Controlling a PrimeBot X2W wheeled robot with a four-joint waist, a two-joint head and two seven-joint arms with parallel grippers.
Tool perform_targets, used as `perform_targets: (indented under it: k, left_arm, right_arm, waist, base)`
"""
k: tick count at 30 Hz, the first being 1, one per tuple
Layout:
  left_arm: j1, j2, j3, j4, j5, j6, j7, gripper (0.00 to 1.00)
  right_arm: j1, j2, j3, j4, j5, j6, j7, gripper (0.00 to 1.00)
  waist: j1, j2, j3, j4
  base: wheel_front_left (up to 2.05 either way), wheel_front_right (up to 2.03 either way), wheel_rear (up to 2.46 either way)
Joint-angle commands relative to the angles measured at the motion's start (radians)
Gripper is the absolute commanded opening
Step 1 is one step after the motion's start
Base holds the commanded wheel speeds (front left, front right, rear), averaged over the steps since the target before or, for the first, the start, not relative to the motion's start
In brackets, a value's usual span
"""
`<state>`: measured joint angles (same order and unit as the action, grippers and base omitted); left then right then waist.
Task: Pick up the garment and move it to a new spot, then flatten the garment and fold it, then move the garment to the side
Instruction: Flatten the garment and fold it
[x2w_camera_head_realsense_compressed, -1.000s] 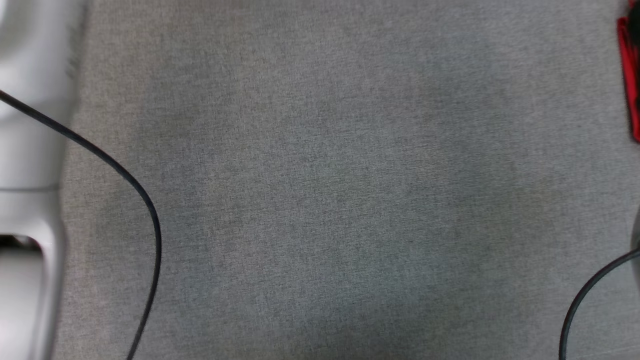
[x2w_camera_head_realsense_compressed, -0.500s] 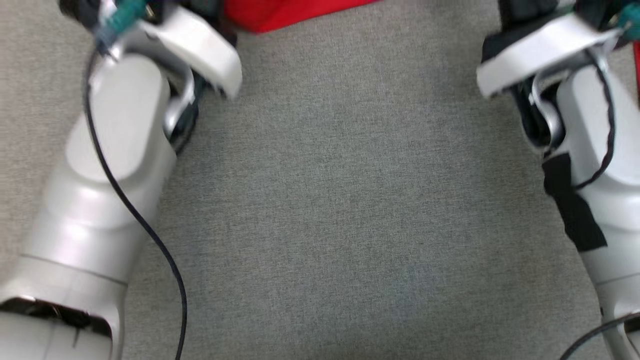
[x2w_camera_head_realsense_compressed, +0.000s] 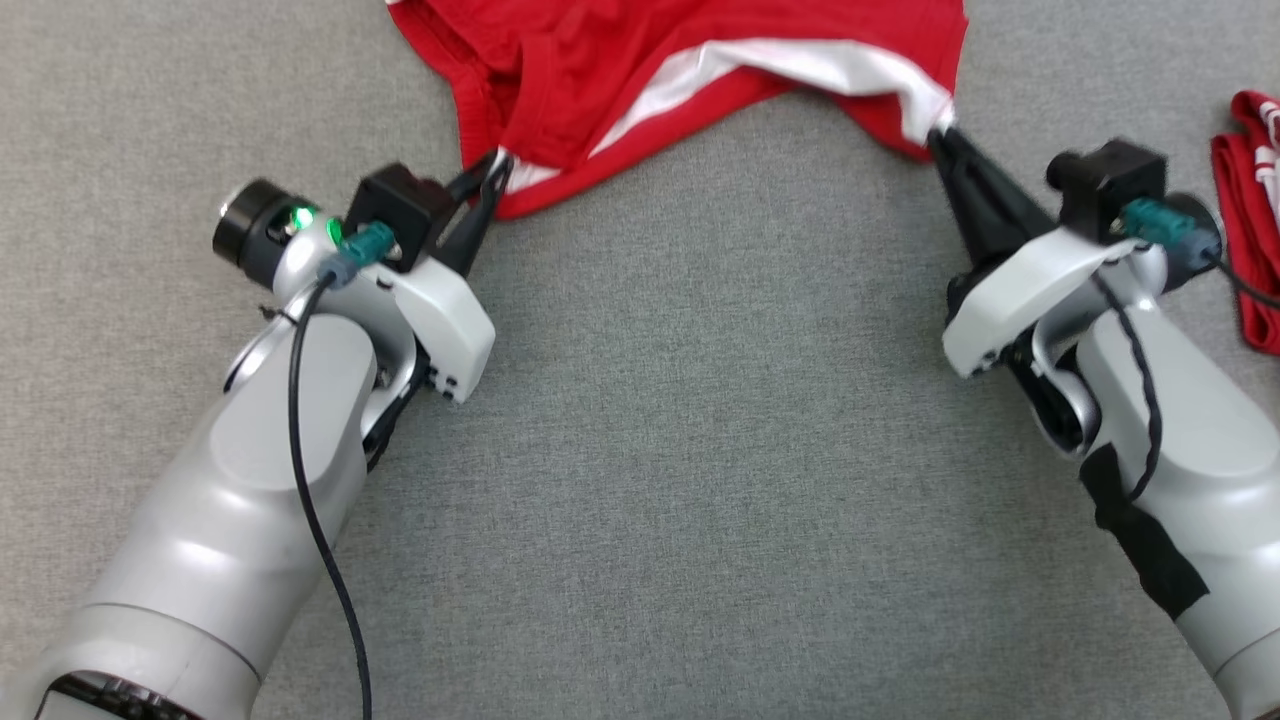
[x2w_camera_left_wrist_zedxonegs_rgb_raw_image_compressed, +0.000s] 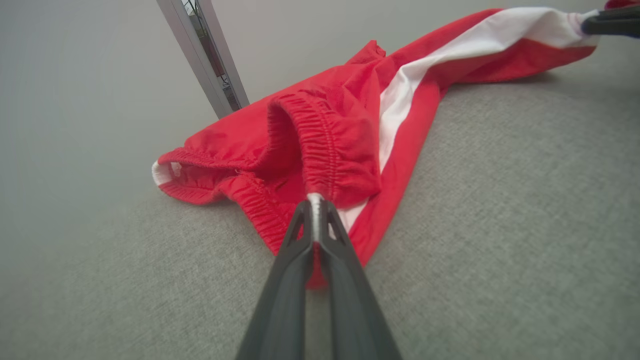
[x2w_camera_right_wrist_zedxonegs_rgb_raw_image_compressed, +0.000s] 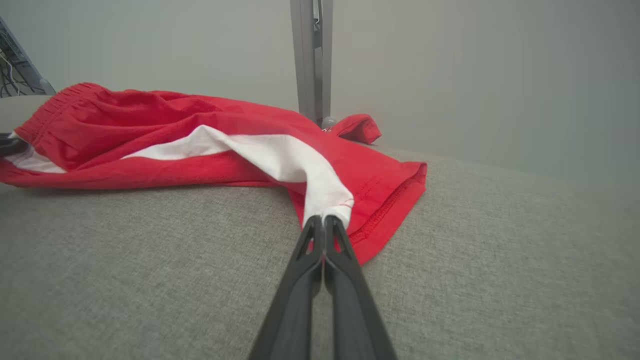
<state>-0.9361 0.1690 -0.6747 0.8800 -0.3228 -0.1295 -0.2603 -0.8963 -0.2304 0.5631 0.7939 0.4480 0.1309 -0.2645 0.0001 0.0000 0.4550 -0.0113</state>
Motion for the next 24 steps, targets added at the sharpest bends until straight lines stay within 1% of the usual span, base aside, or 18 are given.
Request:
perform_targets:
  k: [1,6,10,11,14,19,24]
  left_arm:
    - [0.011,0.006,-0.018,0.014,-0.01,-0.001,-0.004,0.0]
    - [0.041,0.019,-0.085,0.052,-0.026,-0.001,-0.004,0.0]
    - [0.066,0.025,-0.113,0.056,-0.051,-0.001,-0.004,0.0]
    - [0.066,0.025,-0.113,0.056,-0.051,-0.001,-0.004,0.0]
    - [0.09,0.029,-0.131,0.06,-0.071,-0.001,-0.004,0.0]
    - [0.127,0.029,-0.171,0.072,-0.1,-0.001,-0.004,0.0]
    - [0.155,0.034,-0.213,0.097,-0.142,-0.001,-0.004,0.0]
  right_arm:
    - [0.016,-0.012,0.026,0.015,0.019,0.0,-0.001,0.0]
    - [0.029,-0.026,0.136,0.084,0.097,0.0,0.0,0.0]
    - [0.034,-0.049,0.221,0.122,0.166,0.0,0.019,0.0]
    - [0.034,-0.049,0.221,0.122,0.166,0.0,0.019,0.0]
    - [0.046,-0.064,0.277,0.141,0.219,0.0,0.047,0.0]
    - [0.06,-0.106,0.376,0.127,0.297,0.0,0.102,0.0]
    - [0.07,-0.151,0.481,0.094,0.341,0.0,0.117,0.0]
  waist:
    - [-0.0001,0.0,-0.023,0.0]
    - [-0.0001,0.0,-0.072,-0.002]
    - [-0.0001,0.0,-0.113,0.001]
    - [-0.0001,0.0,-0.113,0.001]
    - [-0.0001,0.0,-0.145,0.004]
    - [-0.0001,0.0,-0.199,0.009]
    - [-0.0001,0.0,-0.249,0.014]
  base:
    - [0.0,0.0,0.0]
    - [0.0,0.0,0.0]
    - [0.0,0.0,0.0]
    - [0.0,0.0,0.0]
    - [0.0,0.0,0.0]
    - [0.0,0.0,0.0]
    - [0.0,0.0,0.0]
